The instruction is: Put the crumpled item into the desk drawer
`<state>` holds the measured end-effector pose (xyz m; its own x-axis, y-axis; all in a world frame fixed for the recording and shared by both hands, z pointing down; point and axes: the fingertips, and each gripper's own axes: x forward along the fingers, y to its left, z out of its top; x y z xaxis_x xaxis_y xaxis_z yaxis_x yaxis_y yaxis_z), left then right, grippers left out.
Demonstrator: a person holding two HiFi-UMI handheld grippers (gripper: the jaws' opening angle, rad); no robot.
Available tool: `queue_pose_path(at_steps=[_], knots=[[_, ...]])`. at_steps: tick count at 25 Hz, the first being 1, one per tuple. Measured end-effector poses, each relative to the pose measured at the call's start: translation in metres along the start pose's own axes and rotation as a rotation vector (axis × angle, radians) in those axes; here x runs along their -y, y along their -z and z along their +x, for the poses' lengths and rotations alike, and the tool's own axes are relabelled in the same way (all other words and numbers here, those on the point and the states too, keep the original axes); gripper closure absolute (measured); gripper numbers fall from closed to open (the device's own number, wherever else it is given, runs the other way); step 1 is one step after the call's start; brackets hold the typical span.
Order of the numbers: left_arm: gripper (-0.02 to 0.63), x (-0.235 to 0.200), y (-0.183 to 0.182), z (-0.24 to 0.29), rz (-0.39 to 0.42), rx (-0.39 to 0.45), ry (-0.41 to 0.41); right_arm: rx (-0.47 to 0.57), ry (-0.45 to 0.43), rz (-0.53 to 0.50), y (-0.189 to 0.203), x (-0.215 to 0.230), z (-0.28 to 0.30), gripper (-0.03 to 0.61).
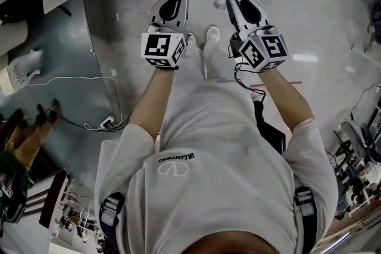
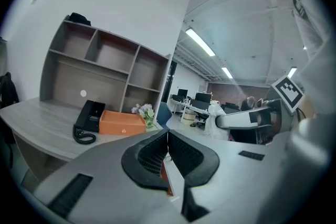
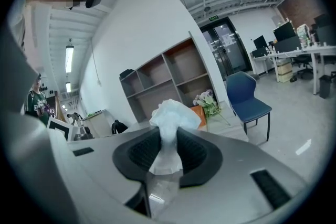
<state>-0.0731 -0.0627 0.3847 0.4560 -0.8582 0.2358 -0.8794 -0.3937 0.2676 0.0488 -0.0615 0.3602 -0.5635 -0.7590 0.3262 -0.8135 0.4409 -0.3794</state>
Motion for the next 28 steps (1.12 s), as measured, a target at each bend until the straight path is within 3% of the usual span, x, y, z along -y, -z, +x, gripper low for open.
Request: queue_pose_path(at_steps=[16,23,28], knots=[[0.611,-0.039,0.155,0.107,-0.071,-0.164,-0.074,-0.231,0.015,0.059,0.151,0.108,0.118,0.489],[0.611,-0.062,0.230,0.142,-0.085,-0.213,-0.093,-0.264,0.037,0.101,0.219,0.136,0.159,0.489],[0.611,-0.075,0.249,0.149,-0.091,-0.241,-0.124,-0.293,0.054,0.096,0.239,0.148,0.166,0.489]])
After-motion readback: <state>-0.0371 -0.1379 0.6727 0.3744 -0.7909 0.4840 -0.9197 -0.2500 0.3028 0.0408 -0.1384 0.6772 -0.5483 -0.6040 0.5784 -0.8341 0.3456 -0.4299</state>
